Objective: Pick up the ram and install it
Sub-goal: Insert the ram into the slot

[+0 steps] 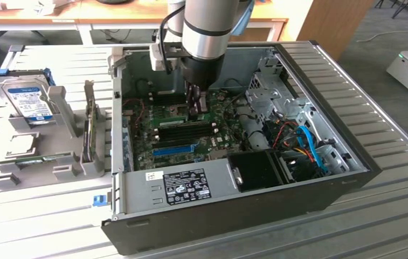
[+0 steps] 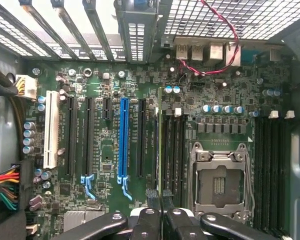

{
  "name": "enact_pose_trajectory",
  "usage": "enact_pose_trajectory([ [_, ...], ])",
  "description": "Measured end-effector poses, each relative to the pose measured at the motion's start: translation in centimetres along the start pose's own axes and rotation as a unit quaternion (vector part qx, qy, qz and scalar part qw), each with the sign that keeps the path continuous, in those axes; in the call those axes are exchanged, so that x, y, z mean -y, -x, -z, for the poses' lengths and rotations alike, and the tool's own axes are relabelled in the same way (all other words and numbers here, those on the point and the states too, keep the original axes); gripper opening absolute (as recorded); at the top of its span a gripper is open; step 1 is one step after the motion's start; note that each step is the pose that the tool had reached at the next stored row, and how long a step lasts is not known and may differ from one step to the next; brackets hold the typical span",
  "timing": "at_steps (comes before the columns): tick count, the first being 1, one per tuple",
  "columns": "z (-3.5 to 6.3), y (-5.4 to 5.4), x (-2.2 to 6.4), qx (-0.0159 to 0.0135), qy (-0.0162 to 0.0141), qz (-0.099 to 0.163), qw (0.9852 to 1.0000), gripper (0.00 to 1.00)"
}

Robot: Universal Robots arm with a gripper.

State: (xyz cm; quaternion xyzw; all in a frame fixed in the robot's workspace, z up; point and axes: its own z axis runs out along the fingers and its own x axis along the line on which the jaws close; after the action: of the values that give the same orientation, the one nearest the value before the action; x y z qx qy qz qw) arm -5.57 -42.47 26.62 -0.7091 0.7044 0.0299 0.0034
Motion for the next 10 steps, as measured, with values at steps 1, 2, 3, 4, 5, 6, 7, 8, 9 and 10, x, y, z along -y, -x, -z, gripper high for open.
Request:
enact_pose_trajectory([
  [1, -0.08, -0.02, 0.00, 0.0000, 0.0000, 0.000, 1.0000, 0.13],
  [2, -0.15, -0.03, 0.00, 0.0000, 0.0000, 0.000, 1.0000, 0.13],
  [3, -0.24, -0.05, 0.01, 0.0000, 0.0000, 0.000, 1.0000, 0.13],
  [4, -0.31, -0.06, 0.01, 0.0000, 0.0000, 0.000, 1.0000, 0.13],
  [5, -0.39, -0.07, 0.01, 0.0000, 0.0000, 0.000, 1.0000, 0.13],
  [6, -0.46, -0.09, 0.01, 0.0000, 0.0000, 0.000, 1.0000, 0.13],
  [7, -0.53, -0.10, 0.01, 0.0000, 0.0000, 0.000, 1.0000, 0.13],
  [8, -0.57, -0.11, 0.01, 0.0000, 0.0000, 0.000, 1.0000, 0.13],
  [9, -0.56, -0.11, 0.01, -0.0001, 0.0001, 0.000, 1.0000, 0.13],
  [10, -0.56, -0.11, 0.01, -0.0001, 0.0001, 0.000, 1.0000, 0.13],
])
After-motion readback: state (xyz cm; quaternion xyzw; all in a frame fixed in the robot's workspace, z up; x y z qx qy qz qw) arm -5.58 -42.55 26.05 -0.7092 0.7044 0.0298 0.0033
